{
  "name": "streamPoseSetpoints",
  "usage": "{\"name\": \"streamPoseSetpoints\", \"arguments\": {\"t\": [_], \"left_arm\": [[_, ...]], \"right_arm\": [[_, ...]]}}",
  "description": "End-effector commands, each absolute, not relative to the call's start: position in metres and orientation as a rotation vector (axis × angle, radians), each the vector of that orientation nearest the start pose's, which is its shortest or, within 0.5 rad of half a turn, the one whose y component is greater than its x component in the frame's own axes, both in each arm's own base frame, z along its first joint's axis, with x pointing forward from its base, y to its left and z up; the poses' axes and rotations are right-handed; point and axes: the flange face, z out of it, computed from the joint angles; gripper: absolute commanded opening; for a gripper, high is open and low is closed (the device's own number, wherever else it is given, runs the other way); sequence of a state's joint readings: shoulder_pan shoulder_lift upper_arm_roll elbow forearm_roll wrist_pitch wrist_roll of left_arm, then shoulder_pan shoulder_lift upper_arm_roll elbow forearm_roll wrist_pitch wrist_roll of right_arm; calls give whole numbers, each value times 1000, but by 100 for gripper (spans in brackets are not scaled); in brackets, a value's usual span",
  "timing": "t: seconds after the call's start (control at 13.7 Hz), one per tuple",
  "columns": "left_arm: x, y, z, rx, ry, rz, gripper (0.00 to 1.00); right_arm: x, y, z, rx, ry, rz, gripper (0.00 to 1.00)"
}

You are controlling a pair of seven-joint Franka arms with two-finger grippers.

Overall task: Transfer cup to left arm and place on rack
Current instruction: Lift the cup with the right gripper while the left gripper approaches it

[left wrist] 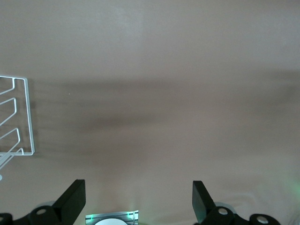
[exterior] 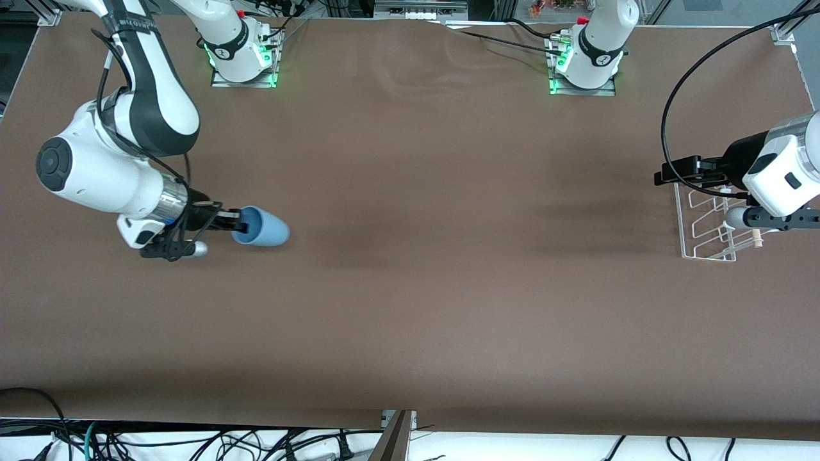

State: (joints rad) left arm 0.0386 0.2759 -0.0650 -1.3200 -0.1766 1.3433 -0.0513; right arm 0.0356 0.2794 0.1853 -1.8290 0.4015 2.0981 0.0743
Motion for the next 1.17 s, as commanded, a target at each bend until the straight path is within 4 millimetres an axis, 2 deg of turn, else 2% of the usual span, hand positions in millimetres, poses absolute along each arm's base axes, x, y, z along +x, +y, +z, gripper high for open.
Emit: {"name": "streamPoseSetpoints", "arguments": {"t": [0.0, 0.07, 0.15, 0.22, 0.44, 0.58, 0.8, 1.1], "left_arm": [[616, -62, 555, -3321, 247, 370, 100], [621, -73, 543, -3318, 410, 369, 100], [621, -91, 540, -3304, 616, 357, 100], [620, -108, 542, -3290, 780, 319, 100], [623, -142, 544, -3271, 1116, 180, 100], [623, -170, 547, -3165, 1425, 52, 100], [625, -199, 556, -2883, 1905, -185, 100], [629, -220, 561, -2502, 2260, -416, 100]], "right_arm": [[609, 215, 405, -2586, 228, 164, 0], [605, 247, 414, -2526, 263, 184, 0], [604, 270, 421, -2471, 315, 183, 0], [604, 285, 427, -2425, 371, 161, 0], [600, 331, 434, -2307, 440, 85, 0], [594, 371, 444, -2231, 439, 54, 0], [584, 413, 453, -2126, 476, 23, 0], [568, 443, 470, -2098, 441, -21, 0]]}}
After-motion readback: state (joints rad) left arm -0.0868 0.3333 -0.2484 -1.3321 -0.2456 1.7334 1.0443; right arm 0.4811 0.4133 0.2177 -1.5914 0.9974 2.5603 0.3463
